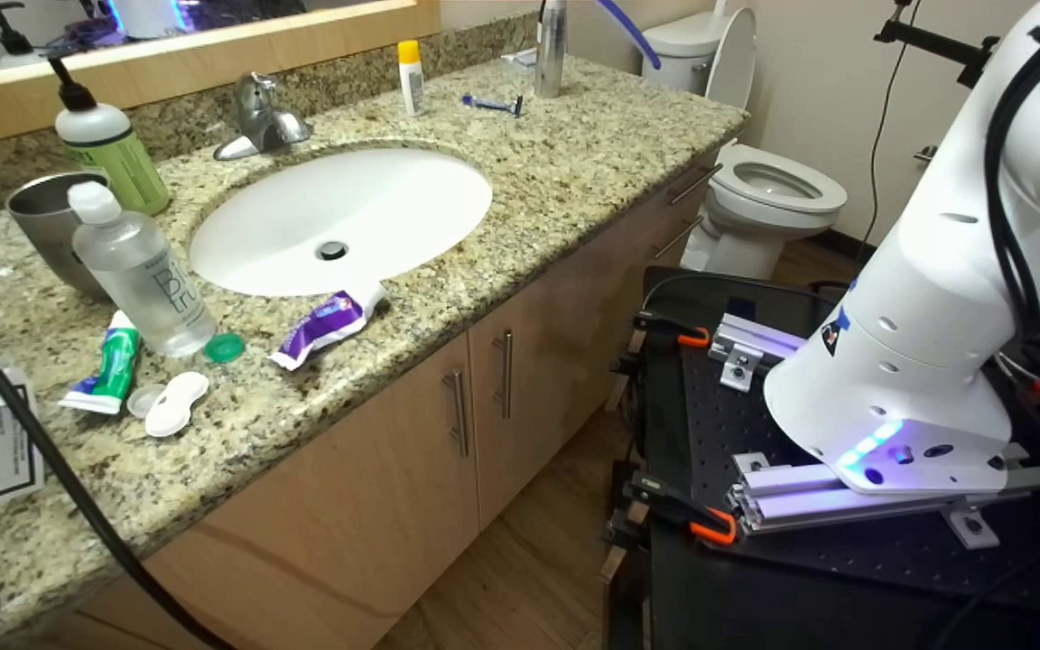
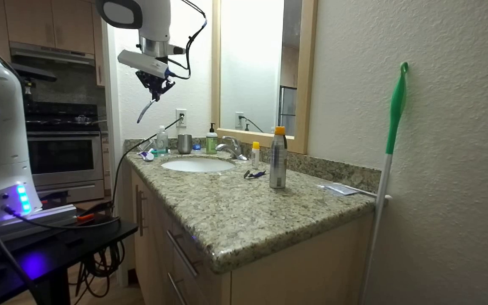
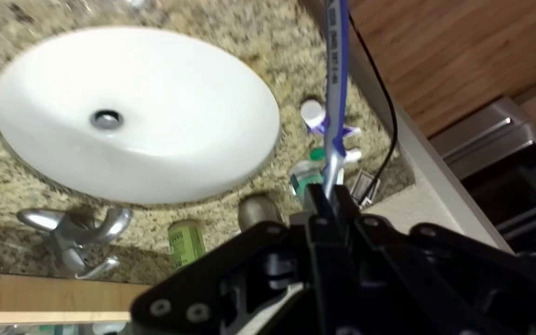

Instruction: Pick up the toothbrush from the countertop and put it in the silver cup.

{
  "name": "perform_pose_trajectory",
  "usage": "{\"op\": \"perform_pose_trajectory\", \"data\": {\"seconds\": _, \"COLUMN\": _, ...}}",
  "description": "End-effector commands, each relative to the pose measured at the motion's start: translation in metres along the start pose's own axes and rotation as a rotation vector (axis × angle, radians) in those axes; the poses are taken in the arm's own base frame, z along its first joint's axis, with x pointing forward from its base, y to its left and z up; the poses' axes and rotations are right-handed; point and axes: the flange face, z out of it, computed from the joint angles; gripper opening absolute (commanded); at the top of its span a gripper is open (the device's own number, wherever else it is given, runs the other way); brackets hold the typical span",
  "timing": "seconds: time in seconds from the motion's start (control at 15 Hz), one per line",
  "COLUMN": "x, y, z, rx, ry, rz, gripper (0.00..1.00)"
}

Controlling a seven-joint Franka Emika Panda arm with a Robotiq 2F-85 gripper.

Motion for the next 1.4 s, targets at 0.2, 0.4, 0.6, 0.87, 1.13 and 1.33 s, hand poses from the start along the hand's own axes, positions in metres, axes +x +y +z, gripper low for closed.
{"op": "perform_pose_trajectory", "data": {"seconds": 0.2, "x": 0.107, "y": -0.108, "z": 0.061, "rx": 0.098, "ry": 0.342, "rz": -0.086, "gripper": 0.02}}
{"op": "perform_pose_trajectory", "data": {"seconds": 0.4, "x": 0.180, "y": -0.144, "z": 0.063, "rx": 0.099, "ry": 0.502, "rz": -0.171, "gripper": 0.02}}
{"op": "perform_pose_trajectory", "data": {"seconds": 0.6, "x": 0.176, "y": -0.155, "z": 0.063, "rx": 0.116, "ry": 0.475, "rz": -0.160, "gripper": 0.07}}
{"op": "perform_pose_trajectory", "data": {"seconds": 0.87, "x": 0.193, "y": -0.135, "z": 0.092, "rx": 0.080, "ry": 0.585, "rz": -0.117, "gripper": 0.02}}
{"op": "perform_pose_trajectory", "data": {"seconds": 1.13, "x": 0.228, "y": -0.128, "z": 0.123, "rx": 0.056, "ry": 0.760, "rz": -0.088, "gripper": 0.02}}
{"op": "perform_pose_trajectory", "data": {"seconds": 1.33, "x": 0.248, "y": -0.109, "z": 0.151, "rx": 0.017, "ry": 0.847, "rz": -0.156, "gripper": 0.02}}
